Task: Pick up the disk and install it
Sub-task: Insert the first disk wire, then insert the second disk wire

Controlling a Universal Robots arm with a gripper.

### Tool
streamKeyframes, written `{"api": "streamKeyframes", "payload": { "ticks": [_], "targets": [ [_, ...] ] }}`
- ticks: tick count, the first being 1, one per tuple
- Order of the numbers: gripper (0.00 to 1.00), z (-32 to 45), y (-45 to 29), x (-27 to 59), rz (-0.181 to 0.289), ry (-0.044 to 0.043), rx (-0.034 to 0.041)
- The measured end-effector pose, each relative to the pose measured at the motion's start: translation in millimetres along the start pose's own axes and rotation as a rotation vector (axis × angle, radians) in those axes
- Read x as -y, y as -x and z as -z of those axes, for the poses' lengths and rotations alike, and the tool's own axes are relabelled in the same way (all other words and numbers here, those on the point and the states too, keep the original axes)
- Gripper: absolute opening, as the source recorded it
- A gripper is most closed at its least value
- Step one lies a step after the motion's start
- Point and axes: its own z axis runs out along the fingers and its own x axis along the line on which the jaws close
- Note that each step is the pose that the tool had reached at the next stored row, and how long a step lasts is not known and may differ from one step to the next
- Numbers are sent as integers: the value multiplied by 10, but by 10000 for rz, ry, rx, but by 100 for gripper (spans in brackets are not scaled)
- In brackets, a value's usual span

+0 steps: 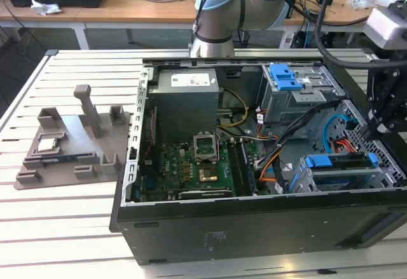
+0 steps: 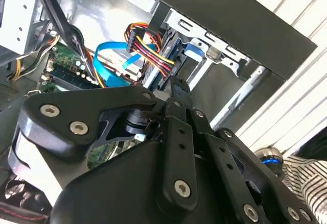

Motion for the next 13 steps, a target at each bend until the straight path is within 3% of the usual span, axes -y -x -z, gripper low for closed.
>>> {"api": "streamKeyframes", "payload": {
  "ticks": [3,13],
  "targets": [
    [11,83,1,-2,0,0,0],
    [11,89,1,-2,0,0,0]
  ]
}}
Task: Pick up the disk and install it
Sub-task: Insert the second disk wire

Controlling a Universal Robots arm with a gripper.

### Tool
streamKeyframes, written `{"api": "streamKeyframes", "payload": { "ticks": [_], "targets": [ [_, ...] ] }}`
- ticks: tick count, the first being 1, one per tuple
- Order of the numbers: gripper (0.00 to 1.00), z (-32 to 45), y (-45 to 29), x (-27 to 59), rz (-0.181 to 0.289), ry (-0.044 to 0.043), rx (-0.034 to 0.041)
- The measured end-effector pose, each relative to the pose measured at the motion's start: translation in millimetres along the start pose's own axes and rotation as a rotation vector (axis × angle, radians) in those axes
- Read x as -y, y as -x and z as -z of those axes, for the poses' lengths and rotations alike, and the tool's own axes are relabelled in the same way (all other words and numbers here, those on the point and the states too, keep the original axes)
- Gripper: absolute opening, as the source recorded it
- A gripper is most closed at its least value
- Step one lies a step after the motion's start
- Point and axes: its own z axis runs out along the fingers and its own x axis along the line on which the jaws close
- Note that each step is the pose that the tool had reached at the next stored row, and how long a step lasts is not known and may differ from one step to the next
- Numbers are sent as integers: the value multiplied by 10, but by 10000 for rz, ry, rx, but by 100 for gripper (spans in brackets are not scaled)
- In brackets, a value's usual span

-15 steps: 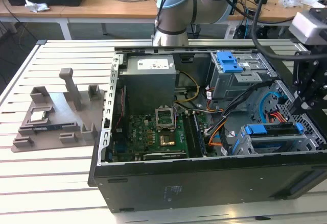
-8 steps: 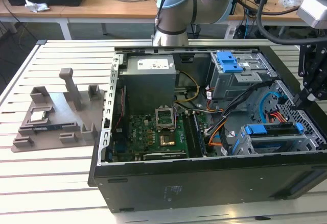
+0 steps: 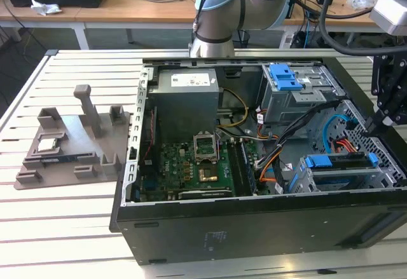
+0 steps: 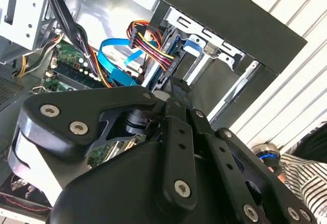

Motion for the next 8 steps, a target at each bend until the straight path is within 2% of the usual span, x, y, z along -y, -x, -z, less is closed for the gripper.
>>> {"api": "streamKeyframes", "payload": {
  "ticks": [2,6,7,8],
  "targets": [
    [11,0,0,0,0,0,0],
    [36,1,0,0,1,0,0],
    [36,1,0,0,0,0,0],
    [42,3,5,0,0,0,-4]
  ]
}}
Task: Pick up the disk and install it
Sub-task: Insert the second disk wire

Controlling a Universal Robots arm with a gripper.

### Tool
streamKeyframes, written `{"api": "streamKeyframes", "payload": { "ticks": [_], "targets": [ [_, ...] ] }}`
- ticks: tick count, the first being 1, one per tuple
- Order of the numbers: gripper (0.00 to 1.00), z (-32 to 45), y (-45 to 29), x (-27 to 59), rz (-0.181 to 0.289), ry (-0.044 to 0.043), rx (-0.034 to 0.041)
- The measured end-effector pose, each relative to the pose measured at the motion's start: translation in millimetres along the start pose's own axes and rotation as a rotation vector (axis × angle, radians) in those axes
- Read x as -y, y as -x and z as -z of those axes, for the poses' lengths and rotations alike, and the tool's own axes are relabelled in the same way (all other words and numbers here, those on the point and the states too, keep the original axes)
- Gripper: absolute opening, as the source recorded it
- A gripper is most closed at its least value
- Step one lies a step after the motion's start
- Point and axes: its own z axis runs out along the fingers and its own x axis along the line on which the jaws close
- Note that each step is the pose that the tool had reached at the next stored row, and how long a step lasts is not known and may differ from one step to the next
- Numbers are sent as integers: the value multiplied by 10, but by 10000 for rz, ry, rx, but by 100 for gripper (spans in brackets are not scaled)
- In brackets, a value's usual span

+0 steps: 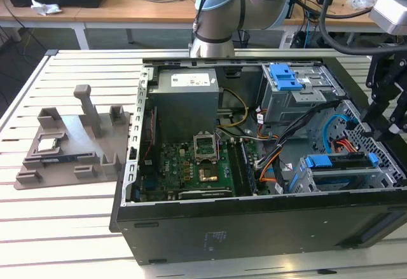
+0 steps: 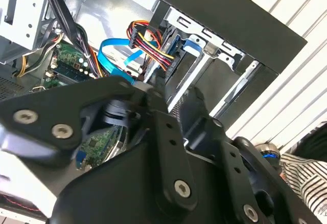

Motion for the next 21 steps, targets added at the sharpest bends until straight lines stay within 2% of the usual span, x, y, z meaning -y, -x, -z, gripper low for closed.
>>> {"api": "streamKeyframes", "payload": {
  "ticks": [3,6,10,16,18,19,20,21],
  "targets": [
    [42,-8,154,-55,0,0,4],
    [42,-45,198,-111,0,0,2],
    [42,-121,199,-129,2,1,1],
    [41,-123,198,-130,0,0,9],
    [16,-123,198,-130,0,0,12],
    [16,-131,167,-142,-3,0,-7],
    [16,-163,93,-161,-1,0,-27],
    [16,-267,13,-172,1,1,-24]
  ]
}}
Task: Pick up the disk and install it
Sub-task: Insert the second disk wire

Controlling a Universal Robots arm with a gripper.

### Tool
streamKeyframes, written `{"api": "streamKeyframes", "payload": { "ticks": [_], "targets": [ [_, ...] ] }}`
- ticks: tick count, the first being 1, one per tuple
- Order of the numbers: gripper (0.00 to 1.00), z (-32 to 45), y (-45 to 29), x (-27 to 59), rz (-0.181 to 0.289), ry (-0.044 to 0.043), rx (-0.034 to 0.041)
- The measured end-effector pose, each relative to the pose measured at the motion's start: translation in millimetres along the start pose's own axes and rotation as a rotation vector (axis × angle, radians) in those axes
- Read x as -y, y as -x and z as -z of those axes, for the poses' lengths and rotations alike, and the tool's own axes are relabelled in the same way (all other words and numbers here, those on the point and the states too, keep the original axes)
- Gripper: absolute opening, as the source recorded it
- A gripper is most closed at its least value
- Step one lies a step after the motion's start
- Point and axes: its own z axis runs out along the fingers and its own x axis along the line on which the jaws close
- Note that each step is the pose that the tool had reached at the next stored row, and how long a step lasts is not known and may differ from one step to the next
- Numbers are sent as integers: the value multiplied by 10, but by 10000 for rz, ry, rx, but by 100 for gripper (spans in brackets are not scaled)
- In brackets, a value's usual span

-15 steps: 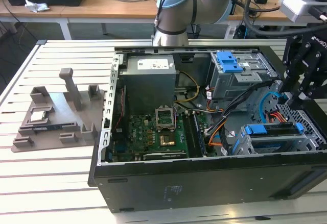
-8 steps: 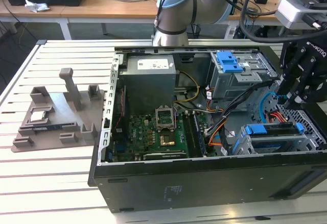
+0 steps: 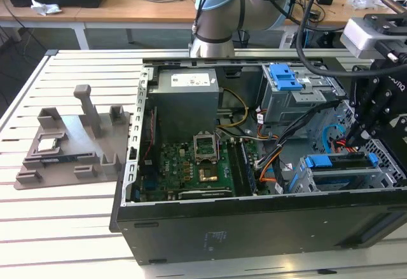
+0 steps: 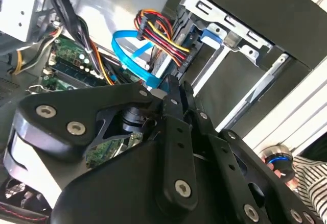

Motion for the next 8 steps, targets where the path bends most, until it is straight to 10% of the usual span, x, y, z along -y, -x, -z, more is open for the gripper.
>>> {"api": "streamKeyframes", "payload": {
  "ticks": [8],
  "targets": [
    [16,-141,-12,2,-1,-1,-2]
  ]
}}
